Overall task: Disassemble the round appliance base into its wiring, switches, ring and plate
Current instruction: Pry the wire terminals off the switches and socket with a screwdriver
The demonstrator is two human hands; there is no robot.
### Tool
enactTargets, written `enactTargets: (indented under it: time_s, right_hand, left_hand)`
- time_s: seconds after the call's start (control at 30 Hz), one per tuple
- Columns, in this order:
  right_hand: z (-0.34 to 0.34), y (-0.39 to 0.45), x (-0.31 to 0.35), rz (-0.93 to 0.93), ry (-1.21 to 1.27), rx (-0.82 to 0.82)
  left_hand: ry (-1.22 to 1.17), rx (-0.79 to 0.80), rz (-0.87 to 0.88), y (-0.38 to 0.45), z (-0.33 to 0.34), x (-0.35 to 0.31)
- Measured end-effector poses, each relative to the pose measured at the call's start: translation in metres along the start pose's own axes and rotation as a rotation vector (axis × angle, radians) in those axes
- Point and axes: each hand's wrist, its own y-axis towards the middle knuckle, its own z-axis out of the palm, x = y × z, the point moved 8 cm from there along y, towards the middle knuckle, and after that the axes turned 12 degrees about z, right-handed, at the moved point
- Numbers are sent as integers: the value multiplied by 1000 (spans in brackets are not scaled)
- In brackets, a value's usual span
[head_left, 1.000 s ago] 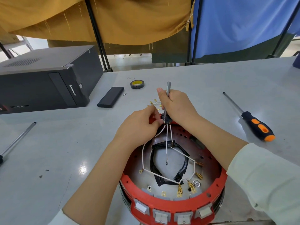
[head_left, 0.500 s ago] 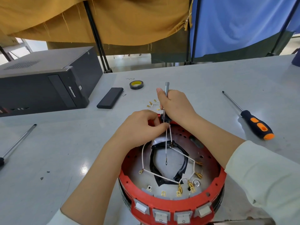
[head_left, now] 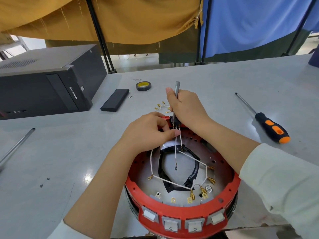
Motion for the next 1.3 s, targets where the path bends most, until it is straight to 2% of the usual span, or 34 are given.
enactTargets:
  time_s: [0.1, 0.43, 0.63, 0.8, 1.03, 1.13, 1.3]
  right_hand:
    - [2, 2, -1, 19, -34, 6]
    - [11, 10, -5, 96, -101, 101]
    - [1, 5, -5, 55, -25, 14]
    - [3, 3, -3, 38, -41, 18]
    - [16, 13, -4, 130, -215, 99]
    - [17, 5, 1, 32, -410, 6]
    - [6, 8, -6, 120, -73, 55]
  left_hand:
    - [-46, -20, -10, 0, -1, 0]
    - [31, 35, -12, 0, 0, -1]
    - [30, 30, -15, 0, 1, -1]
    - [37, 25, -18, 0, 1, 0]
    - [77, 33, -26, 2, 3, 2]
    - [74, 33, -27, 3, 3, 2]
    - [82, 35, -20, 1, 3, 4]
